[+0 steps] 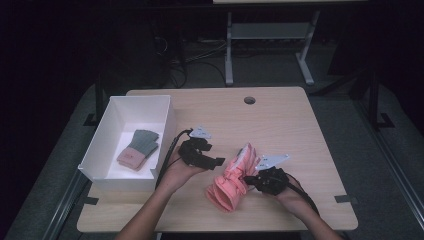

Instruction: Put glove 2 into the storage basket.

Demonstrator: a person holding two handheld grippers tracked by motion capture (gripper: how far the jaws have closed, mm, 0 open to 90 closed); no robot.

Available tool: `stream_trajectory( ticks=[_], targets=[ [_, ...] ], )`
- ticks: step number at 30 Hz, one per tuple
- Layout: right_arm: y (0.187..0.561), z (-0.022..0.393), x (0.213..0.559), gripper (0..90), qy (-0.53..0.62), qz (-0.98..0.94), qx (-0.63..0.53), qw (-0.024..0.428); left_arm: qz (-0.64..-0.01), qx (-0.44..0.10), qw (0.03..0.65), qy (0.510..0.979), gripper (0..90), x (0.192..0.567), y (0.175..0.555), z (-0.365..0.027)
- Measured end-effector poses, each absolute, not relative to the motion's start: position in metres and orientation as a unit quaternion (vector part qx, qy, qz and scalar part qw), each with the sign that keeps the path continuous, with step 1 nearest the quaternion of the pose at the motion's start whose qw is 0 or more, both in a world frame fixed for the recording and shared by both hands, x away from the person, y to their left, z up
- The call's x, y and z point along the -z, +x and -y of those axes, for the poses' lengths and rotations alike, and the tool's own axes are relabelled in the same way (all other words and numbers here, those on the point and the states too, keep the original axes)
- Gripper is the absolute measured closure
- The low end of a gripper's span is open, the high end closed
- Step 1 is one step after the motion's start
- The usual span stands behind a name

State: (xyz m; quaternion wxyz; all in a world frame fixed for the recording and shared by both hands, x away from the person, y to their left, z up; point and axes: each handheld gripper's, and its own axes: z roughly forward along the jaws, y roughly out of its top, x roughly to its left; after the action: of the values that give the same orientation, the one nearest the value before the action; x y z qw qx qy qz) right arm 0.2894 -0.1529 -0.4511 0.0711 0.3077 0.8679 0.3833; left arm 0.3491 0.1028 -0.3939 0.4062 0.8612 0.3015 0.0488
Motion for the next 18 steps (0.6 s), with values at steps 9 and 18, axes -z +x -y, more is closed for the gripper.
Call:
stream_trajectory(
  ticks=[9, 18],
  targets=[
    [0.290, 0.153, 0.451, 90.0, 0.308, -0.868, -0.383, 0.072, -0.264, -0.015, 0.410, 0.873, 19.9, 0.389, 0.344, -0.072],
    [0.289, 0.152, 0.451, 90.0, 0.311, -0.868, -0.380, 0.071, -0.254, 0.009, 0.376, 0.891, 17.1, 0.415, 0.349, -0.049]
  ],
)
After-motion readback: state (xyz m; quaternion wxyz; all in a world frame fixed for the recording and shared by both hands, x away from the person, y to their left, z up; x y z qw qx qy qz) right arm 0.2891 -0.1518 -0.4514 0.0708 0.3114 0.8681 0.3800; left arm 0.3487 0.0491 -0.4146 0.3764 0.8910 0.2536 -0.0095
